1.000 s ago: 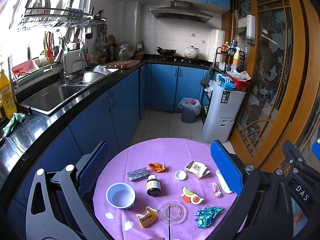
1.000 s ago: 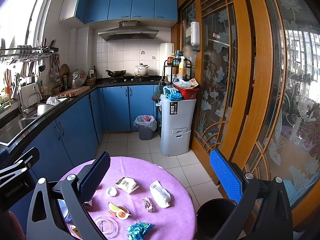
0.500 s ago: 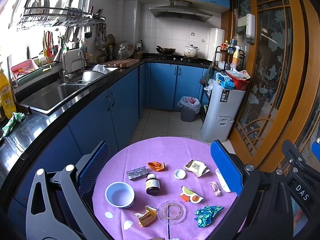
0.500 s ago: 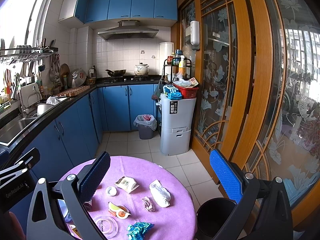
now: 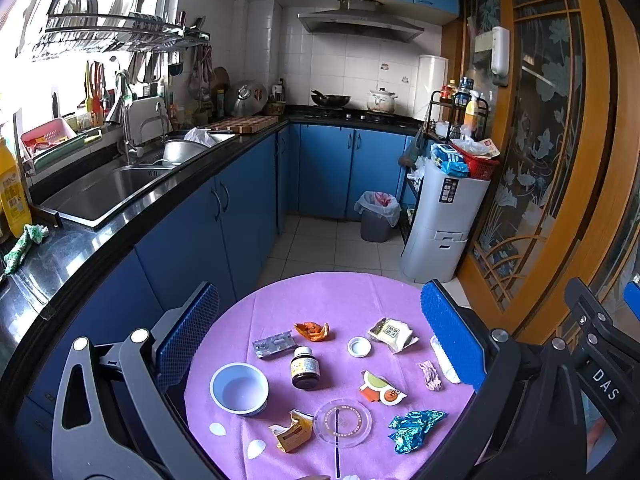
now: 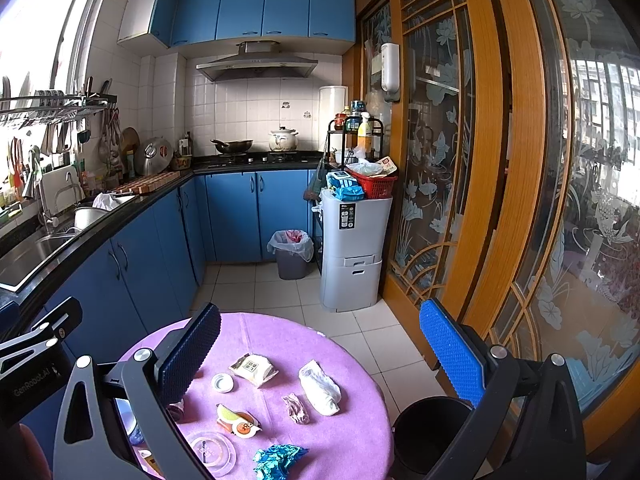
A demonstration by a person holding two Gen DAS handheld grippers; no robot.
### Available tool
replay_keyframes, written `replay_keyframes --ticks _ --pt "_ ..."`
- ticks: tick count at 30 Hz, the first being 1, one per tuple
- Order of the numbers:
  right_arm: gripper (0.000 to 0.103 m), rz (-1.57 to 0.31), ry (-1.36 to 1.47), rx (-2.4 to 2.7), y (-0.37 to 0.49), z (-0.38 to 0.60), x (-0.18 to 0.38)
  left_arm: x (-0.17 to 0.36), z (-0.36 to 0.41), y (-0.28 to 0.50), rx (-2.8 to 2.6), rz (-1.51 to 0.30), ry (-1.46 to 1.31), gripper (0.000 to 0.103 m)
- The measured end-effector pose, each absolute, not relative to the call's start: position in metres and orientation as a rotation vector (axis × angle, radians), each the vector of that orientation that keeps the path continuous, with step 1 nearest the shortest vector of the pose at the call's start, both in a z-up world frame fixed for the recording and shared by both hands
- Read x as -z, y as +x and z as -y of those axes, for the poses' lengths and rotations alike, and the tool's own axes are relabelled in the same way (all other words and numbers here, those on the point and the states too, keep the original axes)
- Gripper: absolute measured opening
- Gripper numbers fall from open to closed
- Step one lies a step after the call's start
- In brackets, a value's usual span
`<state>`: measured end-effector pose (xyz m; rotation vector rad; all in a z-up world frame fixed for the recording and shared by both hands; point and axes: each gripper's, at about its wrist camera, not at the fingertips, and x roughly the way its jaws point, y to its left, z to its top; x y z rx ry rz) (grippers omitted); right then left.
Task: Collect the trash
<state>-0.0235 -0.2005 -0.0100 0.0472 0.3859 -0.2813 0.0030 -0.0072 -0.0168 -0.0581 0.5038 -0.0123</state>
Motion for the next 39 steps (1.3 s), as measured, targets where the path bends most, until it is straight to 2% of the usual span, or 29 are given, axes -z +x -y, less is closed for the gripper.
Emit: replay_keyframes --ticks 11,23,27,35,39 --pt "0.097 -0.410 0.049 0.277 -0.020 0.201 0.013 0.021 0.008 0.007 -0.004 -0.531 -0.043 0.100" --pt "0.097 -0.547 0.031 0.270 -0.004 0.201 0.053 0.052 0.001 0.027 -0.037 -0.642 -0.030 0.100" --pt "0.097 -0.680 0.026 0.247 0.013 0.202 0.088 0.081 -0.004 0.038 -0.063 -0.722 -0.006 0.100" --pt "0.097 -1.070 0.105 0.159 0.041 0.204 0.192 0.176 -0.041 0.059 -0.149 -1.007 -0.003 0.100" --pt "0.097 -1.200 0.136 0.135 0.048 0.201 0.226 0.212 -0.059 0.065 -0.160 -1.103 -0.031 0.100"
